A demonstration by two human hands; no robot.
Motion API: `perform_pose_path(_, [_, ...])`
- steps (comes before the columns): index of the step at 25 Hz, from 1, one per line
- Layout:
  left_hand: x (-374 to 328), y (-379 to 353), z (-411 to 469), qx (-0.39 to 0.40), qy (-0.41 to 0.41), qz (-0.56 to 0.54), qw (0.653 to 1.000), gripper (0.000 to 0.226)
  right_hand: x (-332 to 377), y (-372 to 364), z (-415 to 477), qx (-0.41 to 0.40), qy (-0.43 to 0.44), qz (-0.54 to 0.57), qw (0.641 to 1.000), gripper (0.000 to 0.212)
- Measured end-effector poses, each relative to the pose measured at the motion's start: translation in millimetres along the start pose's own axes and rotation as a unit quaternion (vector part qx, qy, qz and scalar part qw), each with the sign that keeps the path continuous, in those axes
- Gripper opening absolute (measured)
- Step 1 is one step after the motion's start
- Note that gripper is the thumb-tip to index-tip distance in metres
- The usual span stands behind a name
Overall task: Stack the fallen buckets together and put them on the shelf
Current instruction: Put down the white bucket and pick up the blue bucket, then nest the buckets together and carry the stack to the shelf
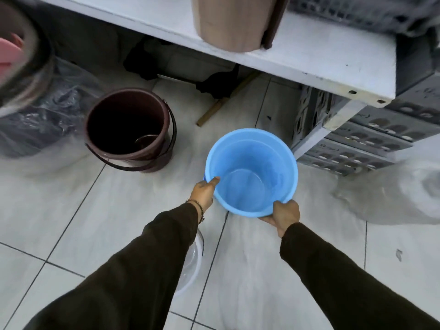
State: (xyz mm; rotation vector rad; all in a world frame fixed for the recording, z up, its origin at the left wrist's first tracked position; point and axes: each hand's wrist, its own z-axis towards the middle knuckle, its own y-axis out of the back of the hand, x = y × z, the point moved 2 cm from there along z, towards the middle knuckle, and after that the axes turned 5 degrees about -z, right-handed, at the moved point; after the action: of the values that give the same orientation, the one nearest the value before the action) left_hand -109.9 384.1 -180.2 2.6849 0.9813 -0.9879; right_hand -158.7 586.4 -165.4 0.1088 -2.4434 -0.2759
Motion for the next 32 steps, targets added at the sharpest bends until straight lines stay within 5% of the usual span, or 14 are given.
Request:
perform_pose_path(5, [-63,50,-55,-0.049,0.0,-0.118,0.992,0.036,43,5,-84,0.039,0.12,-0.087,0.988,0.027])
perform_pose_path(11, [-158,157,-105,-0.179,-0.225,-0.129,0.949,0.017,131,-82,-166,0.097,0.302,-0.202,0.927,0.031])
perform_pose_path(15, [-214,227,-93,-0.229,-0.266,-0.151,0.924,0.032,174,-183,-181,0.112,0.341,-0.254,0.898,0.021])
perform_pose_path(23, [-258,327,2,-0.173,-0.169,-0.08,0.967,0.043,162,-324,-129,0.003,0.284,-0.186,0.941,0.027])
perform_pose_path(27, [-250,346,59,-0.128,-0.068,-0.054,0.988,0.052,125,-362,-91,0.011,0.217,-0.235,0.947,0.049])
perform_pose_path(32, [-220,352,95,-0.102,0.03,-0.003,0.994,0.035,83,-377,-70,0.09,0.108,-0.261,0.955,0.068])
